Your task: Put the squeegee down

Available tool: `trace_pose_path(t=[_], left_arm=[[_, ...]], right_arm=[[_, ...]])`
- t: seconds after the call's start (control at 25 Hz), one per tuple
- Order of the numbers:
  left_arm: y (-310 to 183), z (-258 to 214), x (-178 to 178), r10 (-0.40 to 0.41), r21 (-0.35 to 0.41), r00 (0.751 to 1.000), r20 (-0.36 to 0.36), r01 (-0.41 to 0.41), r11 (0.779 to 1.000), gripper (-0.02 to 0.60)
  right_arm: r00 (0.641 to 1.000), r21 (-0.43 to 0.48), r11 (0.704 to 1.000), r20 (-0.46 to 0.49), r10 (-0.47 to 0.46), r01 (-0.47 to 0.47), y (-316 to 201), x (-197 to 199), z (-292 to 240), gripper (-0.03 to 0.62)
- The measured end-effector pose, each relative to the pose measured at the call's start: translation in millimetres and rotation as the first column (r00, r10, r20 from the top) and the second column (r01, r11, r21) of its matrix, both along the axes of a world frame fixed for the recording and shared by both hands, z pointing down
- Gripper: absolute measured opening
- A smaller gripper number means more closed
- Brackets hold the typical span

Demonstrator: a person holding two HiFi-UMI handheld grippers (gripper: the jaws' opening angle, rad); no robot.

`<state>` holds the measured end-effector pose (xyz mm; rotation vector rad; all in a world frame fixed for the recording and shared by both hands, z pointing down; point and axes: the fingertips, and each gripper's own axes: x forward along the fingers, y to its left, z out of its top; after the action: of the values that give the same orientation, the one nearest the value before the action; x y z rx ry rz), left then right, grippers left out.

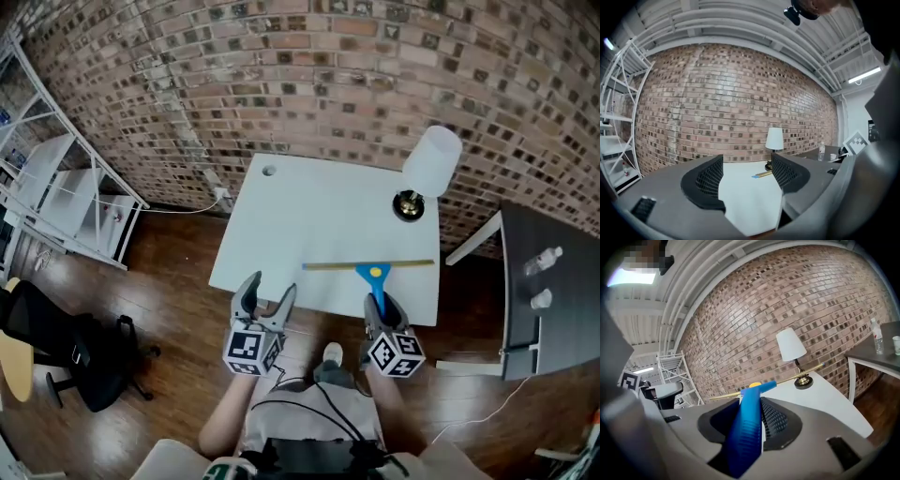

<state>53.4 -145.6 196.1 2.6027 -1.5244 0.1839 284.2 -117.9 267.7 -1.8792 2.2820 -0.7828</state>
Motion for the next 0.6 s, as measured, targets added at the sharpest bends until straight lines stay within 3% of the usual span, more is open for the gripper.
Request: trace_pose_path(t=[0.16, 0.32, 0.48, 0.6], left_arm=[[-40.5, -1.2, 2.7, -0.048, -0.013, 0.999, -0.004, 0.048, 0.999, 0.299], [-63.2, 16.6, -7.8, -0.072, -0.043, 0.997, 0.015, 0.072, 0.996, 0.299], [-89.7, 34.2, -22.5, -0.053, -0.078, 0.999, 0.002, 0.053, 0.995, 0.299], [-111.3, 47.0, -38.0, -0.032, -0.118, 0.999, 0.036, 0.036, 0.992, 0.299]], right_arm=[[1.0, -0.042, 0.999, 0.003, -0.022, 0.022, -76.9, 2.4, 27.9, 0.16], [1.0, -0.091, 0.996, 0.01, 0.023, -0.022, -145.5, -2.3, 57.6, 0.161], [0.997, -0.112, 0.991, -0.035, 0.066, -0.069, -225.5, -13.5, 78.7, 0.16], [0.993, -0.135, 0.985, -0.059, 0.098, -0.105, -288.4, -22.7, 95.5, 0.16]])
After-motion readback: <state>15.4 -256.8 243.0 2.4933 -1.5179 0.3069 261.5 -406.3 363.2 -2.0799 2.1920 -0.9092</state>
